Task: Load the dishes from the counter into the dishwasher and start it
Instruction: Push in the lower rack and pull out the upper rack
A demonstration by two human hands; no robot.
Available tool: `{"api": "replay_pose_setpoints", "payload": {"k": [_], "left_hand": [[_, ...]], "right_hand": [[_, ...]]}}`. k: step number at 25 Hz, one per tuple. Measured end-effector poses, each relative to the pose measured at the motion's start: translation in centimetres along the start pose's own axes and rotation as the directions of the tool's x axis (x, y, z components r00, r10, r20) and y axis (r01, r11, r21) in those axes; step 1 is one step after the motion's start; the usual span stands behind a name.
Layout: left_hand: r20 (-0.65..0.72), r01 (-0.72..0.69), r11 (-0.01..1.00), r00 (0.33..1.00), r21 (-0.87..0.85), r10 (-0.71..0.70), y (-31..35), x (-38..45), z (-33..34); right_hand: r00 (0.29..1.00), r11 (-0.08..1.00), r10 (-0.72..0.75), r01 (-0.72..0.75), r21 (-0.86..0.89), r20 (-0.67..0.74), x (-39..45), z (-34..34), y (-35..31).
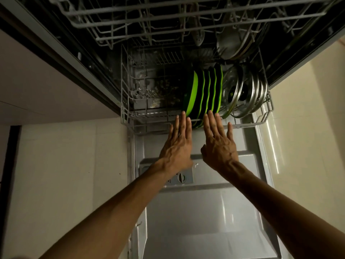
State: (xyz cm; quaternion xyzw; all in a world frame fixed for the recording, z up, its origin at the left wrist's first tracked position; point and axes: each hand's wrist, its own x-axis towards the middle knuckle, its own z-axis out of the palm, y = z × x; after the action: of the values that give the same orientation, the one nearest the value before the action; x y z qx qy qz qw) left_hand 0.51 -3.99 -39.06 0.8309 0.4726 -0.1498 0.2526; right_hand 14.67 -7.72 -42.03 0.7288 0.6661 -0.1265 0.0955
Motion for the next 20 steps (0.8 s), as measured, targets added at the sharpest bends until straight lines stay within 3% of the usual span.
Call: {"api": "replay_pose_setpoints", "payload": {"k": [20], "left_hand": [[0.006, -0.019, 0.999, 1.0, 0.046, 0.019, -3.0, 7.7, -5.4]], "right_hand": [[0.998, 1.0, -0.015, 0.015, -0.004, 0.068, 9.5, -4.3, 0.8]]}}
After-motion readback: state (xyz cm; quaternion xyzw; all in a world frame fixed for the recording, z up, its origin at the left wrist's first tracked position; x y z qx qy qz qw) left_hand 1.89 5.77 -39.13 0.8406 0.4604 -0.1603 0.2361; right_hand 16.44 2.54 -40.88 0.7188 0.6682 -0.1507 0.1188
